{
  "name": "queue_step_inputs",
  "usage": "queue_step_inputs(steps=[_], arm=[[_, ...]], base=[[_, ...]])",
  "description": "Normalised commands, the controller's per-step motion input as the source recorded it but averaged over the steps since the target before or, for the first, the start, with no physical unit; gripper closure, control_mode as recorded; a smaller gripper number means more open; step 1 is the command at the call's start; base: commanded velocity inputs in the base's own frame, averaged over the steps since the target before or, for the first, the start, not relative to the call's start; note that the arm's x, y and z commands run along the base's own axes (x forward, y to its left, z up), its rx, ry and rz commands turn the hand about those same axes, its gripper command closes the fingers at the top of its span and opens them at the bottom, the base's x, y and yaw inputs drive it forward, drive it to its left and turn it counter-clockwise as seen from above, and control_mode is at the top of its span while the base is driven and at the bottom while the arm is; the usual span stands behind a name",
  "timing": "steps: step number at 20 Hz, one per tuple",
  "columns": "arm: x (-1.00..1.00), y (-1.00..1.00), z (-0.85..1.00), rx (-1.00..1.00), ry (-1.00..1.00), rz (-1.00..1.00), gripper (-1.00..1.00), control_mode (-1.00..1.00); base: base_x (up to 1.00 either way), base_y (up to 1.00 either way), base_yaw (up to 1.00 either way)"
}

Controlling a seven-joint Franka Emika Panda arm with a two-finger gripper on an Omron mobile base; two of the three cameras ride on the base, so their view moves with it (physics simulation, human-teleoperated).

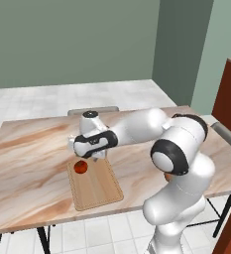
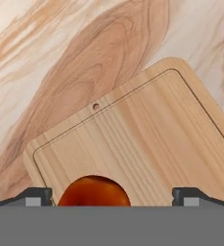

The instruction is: Place the avocado, onion, tomato, and bell pepper on the cutting board.

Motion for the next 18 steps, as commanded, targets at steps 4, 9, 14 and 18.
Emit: queue_step_inputs(steps=[4, 9, 14, 18], arm=[[-0.20, -0.25, 0.39, 0.02, -0.05, 0.00, -1.00, -1.00], [-0.31, -0.32, 0.34, 0.02, -0.04, 0.00, -1.00, -1.00], [-0.40, -0.40, 0.16, 0.01, -0.03, 0.00, -1.00, -1.00], [-0.47, -0.50, 0.01, 0.00, 0.00, -0.04, -1.00, -1.00]], base=[[0.00, 0.00, 0.00], [0.00, 0.00, 0.00], [0.00, 0.00, 0.00], [0.00, 0.00, 0.00]])
